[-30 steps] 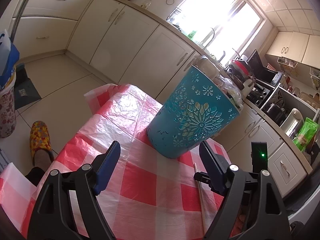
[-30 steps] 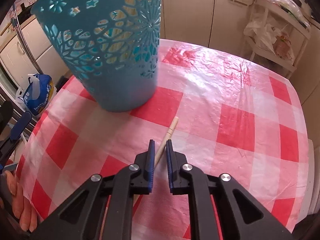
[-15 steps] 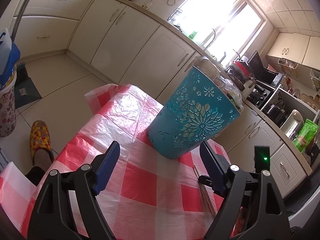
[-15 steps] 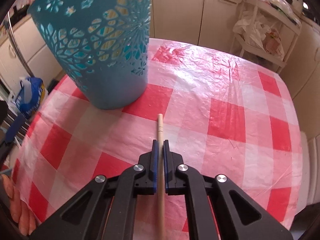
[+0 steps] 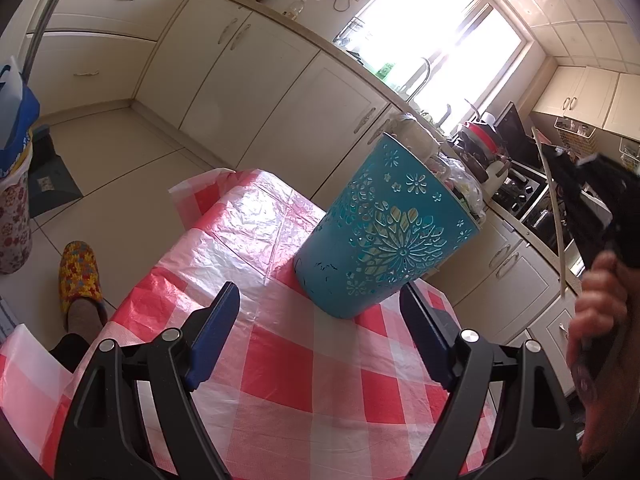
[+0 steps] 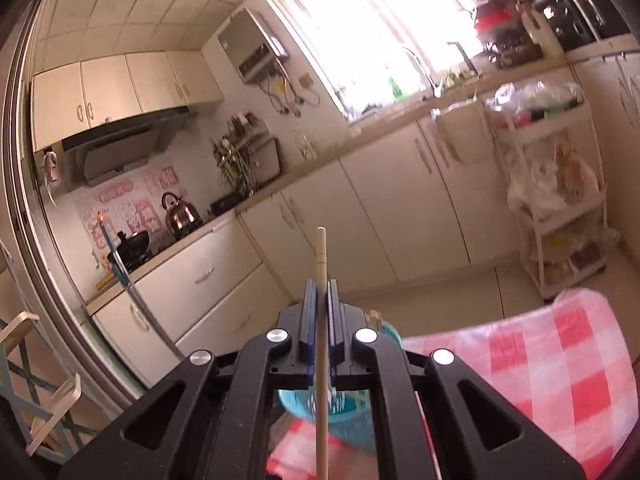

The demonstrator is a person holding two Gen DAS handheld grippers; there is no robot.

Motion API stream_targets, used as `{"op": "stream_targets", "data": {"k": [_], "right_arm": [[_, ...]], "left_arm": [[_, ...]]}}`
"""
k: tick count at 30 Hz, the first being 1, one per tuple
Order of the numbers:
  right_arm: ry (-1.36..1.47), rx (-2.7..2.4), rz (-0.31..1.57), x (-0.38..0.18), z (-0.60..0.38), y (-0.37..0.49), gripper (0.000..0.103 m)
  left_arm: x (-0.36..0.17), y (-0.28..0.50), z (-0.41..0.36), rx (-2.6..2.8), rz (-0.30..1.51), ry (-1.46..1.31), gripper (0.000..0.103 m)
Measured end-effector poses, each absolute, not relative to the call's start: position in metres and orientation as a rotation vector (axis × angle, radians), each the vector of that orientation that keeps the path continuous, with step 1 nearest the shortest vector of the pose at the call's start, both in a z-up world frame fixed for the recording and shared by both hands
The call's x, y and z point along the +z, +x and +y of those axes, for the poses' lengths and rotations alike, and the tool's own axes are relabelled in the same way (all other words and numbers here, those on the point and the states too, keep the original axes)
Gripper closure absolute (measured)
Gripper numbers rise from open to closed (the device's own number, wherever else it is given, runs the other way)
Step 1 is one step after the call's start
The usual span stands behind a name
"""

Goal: Organize utensils

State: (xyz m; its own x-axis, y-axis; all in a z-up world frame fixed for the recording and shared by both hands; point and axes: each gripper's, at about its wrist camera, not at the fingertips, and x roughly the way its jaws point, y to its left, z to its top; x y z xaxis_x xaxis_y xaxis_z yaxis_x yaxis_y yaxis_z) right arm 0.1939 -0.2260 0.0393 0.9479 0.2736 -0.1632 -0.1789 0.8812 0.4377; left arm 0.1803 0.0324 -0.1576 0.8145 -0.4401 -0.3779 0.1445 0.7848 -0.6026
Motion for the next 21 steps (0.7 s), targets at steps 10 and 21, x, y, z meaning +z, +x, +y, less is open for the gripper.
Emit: {"op": "stream_targets", "data": {"k": [10,21], "right_arm": [[0.259,0.094,0.215,0.032,-0.182,0.279,0.097],[0.23,0.113,0.355,-0.003,-0.183,0.285,0.083]], "left_arm": [[-0.161,0.182,0.039,-0.348,0.533,-0.62,0.025],[-0.162,0.182,0.04,-0.35,0.529,-0.628,0.024]]}}
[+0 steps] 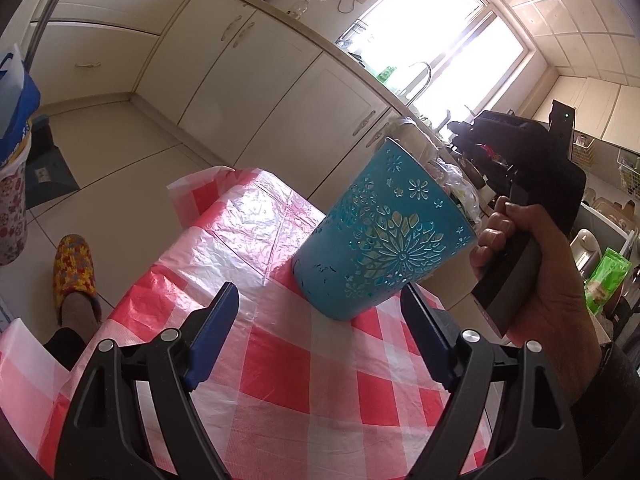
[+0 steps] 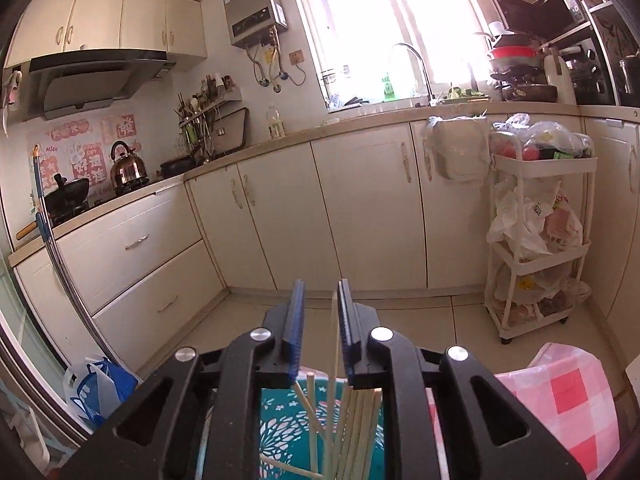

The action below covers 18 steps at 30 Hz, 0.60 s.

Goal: Organize utensils

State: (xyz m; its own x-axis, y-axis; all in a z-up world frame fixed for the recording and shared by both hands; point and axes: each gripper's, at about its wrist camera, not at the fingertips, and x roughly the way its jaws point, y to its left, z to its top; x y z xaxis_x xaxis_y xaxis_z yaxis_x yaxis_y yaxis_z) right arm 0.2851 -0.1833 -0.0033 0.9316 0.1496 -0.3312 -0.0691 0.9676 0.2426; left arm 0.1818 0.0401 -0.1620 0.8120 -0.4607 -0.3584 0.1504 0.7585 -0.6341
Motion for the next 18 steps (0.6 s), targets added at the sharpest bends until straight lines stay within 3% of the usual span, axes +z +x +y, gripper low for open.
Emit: {"op": "stream_targets", "data": {"k": [3,8,10,12,18], "right_arm": [[0.265,0.121,0.356,-0.005,-0.193,0.269,0.082],[0.32,0.136,0.382,-0.013,-0.208,0.21,0.059],[0.307,0.112,0.416,-0.024,-0.212,0.179,0.039],[0.285,0.083,0.478,-0.041,-0.215,0.15,0.031],[0.285,-0.05,0.719,-0.098,-0.236,0.088,0.028]], "left_arm": [[-0.162,0.181,0.04,-0.349,0.526,-0.622,0.024],[-0.161,0.181,0.037,-0.335,0.532,-0.599,0.022],[-0.161,0.182,0.036,-0.318,0.54,-0.594,0.02],[-0.162,0.184,0.036,-0.298,0.555,-0.587,0.017],[-0.149,0.174,0.021,-0.181,0.647,-0.388,0.015]]}}
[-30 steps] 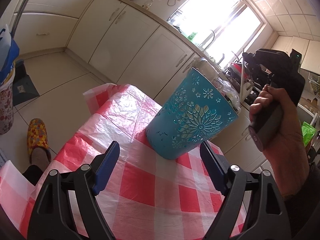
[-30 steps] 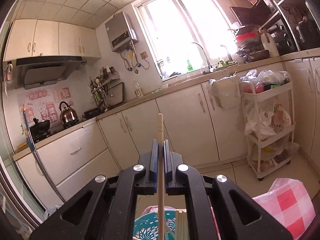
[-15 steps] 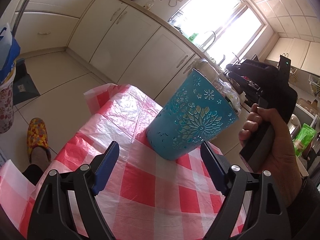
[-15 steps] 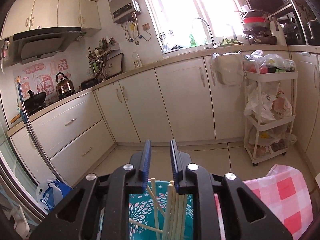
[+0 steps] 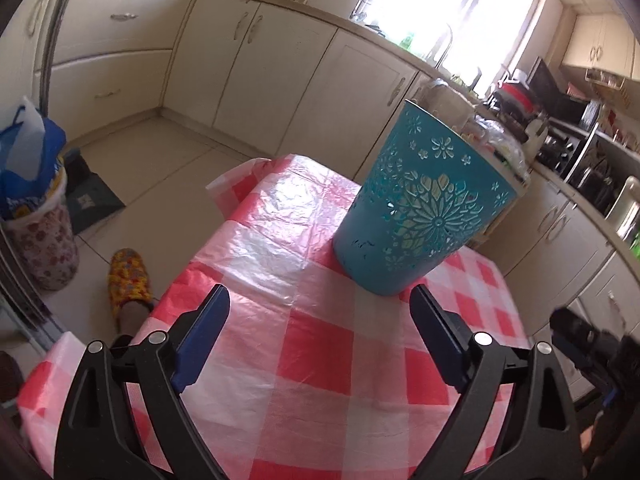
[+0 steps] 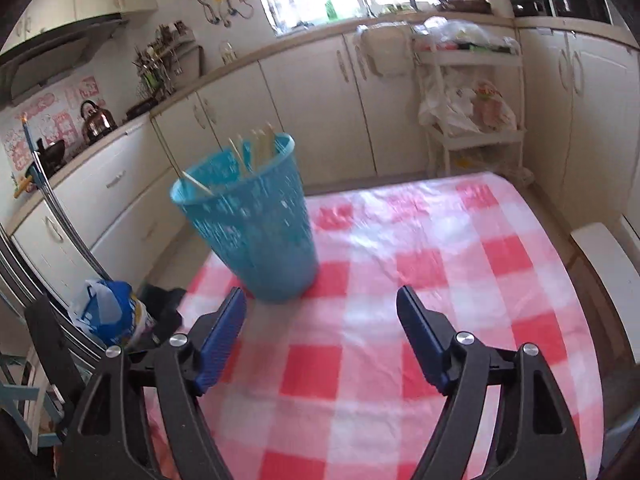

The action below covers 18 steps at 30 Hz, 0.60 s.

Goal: Organize utensils

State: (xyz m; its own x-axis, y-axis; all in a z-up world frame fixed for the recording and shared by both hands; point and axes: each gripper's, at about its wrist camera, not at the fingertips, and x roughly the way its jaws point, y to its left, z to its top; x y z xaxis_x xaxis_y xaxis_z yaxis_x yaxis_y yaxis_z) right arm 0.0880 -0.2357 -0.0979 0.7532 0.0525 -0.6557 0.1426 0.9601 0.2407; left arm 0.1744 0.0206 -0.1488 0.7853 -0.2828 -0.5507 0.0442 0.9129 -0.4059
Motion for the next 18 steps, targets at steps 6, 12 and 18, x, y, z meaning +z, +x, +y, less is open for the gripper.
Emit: {"op": "stream_targets", "data": {"k": [6,12,18], "right_arm": [[0.257,-0.075,0.746,-0.096,-0.23,0.038,0.022],[0.23,-0.055,0.667,-0.057,-0.213,-0.005,0.014],[0.222,-0.034,0.612,-0.016,-0.198,-0.049,0.011]], "left_arm": [[-0.106,0.127,0.019,-0.135,0.624,-0.24,0.009],[-0.058,0.068,0.014,-0.142,0.569,-0.111,0.008],[-0.028,0.012,0.028,-0.131,0.576,-0.111,0.008]]}}
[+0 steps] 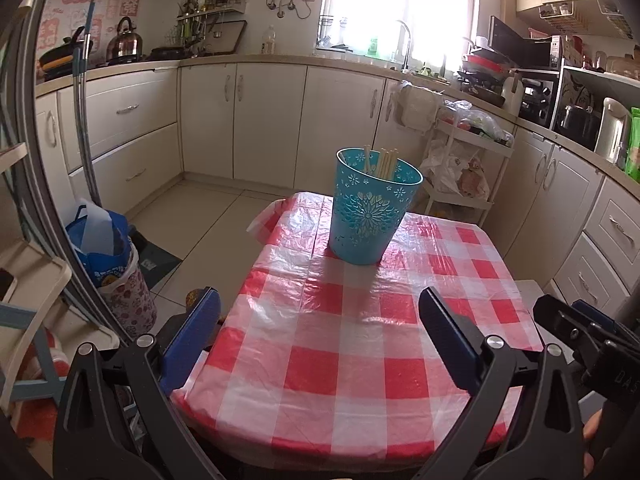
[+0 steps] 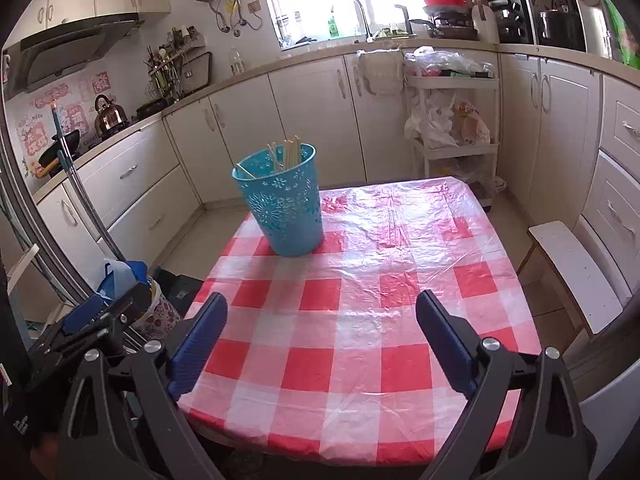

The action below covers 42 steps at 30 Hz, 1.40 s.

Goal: Organize utensils

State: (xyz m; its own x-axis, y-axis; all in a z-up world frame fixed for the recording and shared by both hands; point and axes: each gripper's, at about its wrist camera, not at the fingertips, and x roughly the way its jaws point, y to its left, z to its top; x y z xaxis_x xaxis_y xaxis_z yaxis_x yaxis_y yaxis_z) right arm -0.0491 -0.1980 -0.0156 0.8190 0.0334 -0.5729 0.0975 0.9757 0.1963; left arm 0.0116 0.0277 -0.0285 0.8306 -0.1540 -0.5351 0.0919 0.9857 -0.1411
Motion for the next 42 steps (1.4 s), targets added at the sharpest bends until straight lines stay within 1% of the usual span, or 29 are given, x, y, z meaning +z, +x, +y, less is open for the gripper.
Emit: {"op": "stream_targets", "data": {"k": [3,13,17,22,26,29,33,42], "right_arm": [[0.219,-0.036,0.596,0.0,-0.195,-0.073,0.008],[0.243,-0.044,0.609,0.033,-0.187,-0.156,0.007],[0.257,-0.033,0.629,0.037,-0.175,-0.191,0.007],[0.333,-0.038,0.642,0.031,-0.17,-0.228,0.007],[0.341,-0.069,0.617,0.037,-0.168,-0.244,0.007],[0.324,-0.079,0.578,0.044,-0.166,-0.252,0.007],[0.273,-0.058,0.563,0.048,-0.155,-0.258,0.007],[0.26,-0.04,0.572,0.046,-0.147,-0.257,0.007]], "left_arm": [[-0.016,-0.012,0.032,-0.113,0.605,-0.102,0.008],[0.027,-0.088,0.043,-0.241,0.637,-0.123,0.008],[0.04,-0.117,0.045,-0.252,0.616,-0.08,0.008],[0.046,-0.144,0.049,-0.268,0.629,-0.079,0.008],[0.056,-0.161,0.049,-0.148,0.563,-0.043,0.008],[0.064,-0.172,0.054,-0.116,0.538,-0.074,0.008],[0.07,-0.177,0.058,-0.118,0.533,-0.087,0.008],[0.075,-0.179,0.059,-0.116,0.525,-0.074,0.008]]}}
